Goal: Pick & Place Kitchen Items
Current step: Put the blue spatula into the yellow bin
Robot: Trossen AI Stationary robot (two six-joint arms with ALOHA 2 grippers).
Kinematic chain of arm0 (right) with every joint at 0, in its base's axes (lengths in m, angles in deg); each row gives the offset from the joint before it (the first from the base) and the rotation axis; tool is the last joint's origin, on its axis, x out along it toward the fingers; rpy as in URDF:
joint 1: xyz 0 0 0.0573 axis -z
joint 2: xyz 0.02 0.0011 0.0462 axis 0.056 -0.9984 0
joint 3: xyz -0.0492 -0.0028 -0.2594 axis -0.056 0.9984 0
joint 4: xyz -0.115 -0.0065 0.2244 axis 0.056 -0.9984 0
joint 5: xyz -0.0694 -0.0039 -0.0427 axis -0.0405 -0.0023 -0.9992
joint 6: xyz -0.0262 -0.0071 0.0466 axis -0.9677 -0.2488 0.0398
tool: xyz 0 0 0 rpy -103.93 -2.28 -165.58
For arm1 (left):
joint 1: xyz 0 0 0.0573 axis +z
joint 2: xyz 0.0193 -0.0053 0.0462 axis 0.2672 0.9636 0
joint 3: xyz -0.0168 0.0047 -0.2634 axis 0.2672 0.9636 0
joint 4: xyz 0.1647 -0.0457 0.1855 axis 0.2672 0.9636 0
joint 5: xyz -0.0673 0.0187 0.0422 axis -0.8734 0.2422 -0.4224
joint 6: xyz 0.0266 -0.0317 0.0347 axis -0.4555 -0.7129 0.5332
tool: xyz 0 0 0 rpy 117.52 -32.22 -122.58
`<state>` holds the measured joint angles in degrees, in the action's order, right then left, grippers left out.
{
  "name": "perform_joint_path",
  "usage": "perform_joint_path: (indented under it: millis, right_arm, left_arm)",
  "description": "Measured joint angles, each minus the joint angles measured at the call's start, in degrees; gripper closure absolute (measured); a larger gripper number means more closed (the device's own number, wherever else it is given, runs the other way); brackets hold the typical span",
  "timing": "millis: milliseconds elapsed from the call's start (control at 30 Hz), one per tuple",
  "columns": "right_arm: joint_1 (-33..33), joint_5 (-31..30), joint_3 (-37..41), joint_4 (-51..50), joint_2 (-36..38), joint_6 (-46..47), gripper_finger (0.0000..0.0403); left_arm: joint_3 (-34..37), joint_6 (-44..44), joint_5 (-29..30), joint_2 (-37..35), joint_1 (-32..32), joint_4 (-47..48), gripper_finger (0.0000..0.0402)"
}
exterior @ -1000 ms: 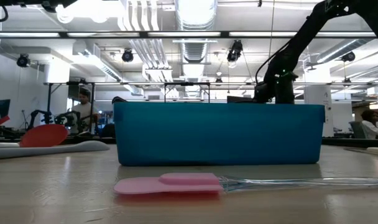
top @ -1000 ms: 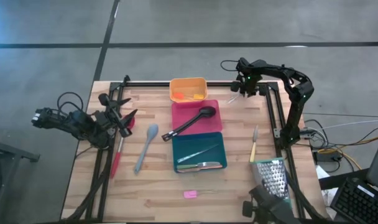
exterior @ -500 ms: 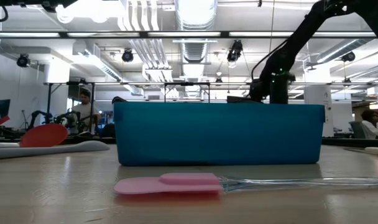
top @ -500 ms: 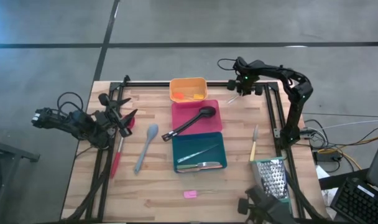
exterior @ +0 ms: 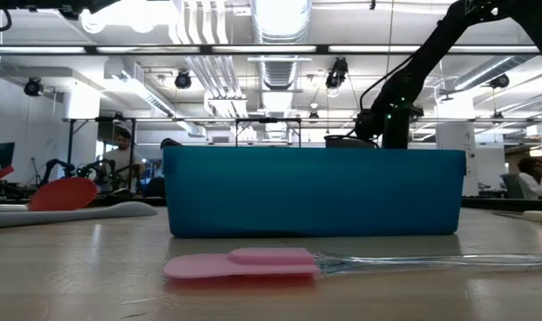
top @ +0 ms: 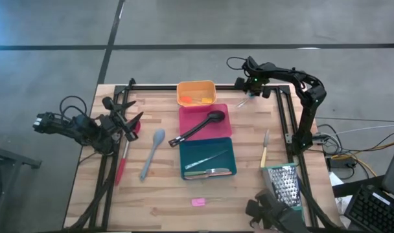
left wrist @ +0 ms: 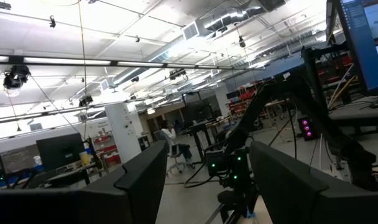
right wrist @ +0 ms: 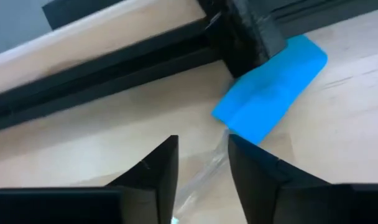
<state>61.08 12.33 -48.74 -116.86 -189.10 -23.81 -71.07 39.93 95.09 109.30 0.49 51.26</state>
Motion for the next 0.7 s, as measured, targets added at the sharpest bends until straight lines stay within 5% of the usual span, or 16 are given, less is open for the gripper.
perform_joint_path:
  millis: [333, 700]
  right_arm:
    - [-0.6, -1.3, -0.6, 0.2, 0.0, 5.7, 0.0217]
    - [-1.2, 3.6, -1.6, -3.5, -4.0, 1.0, 0.0283]
  left_arm:
    - [0.0, 0.0, 0.1, 0.0, 0.0, 0.2, 0.0168]
    - [0.0, 0.0, 0.2, 0.0, 0.0, 0.3, 0.0168]
